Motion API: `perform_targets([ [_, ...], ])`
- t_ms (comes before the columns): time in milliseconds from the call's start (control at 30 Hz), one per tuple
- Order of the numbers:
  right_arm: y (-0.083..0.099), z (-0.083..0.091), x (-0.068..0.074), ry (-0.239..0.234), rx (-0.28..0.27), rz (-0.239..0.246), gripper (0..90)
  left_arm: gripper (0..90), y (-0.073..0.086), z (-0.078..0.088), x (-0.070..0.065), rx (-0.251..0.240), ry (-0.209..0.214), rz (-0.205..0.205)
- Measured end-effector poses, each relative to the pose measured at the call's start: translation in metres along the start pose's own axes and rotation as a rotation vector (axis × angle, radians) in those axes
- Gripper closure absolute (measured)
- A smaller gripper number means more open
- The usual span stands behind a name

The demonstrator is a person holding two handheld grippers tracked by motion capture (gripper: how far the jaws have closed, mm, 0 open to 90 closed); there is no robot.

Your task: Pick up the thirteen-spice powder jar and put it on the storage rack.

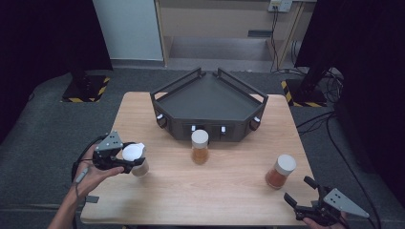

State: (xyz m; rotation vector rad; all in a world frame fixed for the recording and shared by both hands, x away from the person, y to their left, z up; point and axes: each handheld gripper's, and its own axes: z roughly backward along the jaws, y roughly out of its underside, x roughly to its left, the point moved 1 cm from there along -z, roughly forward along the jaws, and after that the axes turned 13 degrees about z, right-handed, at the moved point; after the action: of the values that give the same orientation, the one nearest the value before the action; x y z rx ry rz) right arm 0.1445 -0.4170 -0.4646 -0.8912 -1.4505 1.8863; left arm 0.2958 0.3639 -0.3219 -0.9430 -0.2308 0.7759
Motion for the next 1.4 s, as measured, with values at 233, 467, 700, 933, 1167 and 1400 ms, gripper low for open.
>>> perform_targets([
  [233,0.000,0.000,0.000,0.000,-0.002,-0.002,0.7,29.5,-0.026,-0.008,0.001,0.009,0.072,-0.052],
  [467,0.000,0.001,0.001,-0.001,-0.004,0.002,0.8,29.5,-0.051,-0.014,0.002,0.028,0.108,-0.086],
  [700,0.000,0.000,0.000,-0.001,-0.004,0.000,0.7,29.5,-0.075,-0.012,0.008,0.013,0.132,-0.084],
  [933,0.000,0.000,0.000,-0.001,-0.002,-0.003,0.8,29.5,-0.105,-0.015,0.012,0.038,0.124,-0.096],
  [1167,0.001,0.000,0.000,0.001,-0.002,-0.005,0.7,29.5,-0.137,-0.018,0.016,0.057,0.120,-0.106],
  [1400,0.001,0.001,-0.001,0.003,-0.003,-0.010,0.8,29.5,-0.163,-0.020,0.015,0.043,0.108,-0.117],
])
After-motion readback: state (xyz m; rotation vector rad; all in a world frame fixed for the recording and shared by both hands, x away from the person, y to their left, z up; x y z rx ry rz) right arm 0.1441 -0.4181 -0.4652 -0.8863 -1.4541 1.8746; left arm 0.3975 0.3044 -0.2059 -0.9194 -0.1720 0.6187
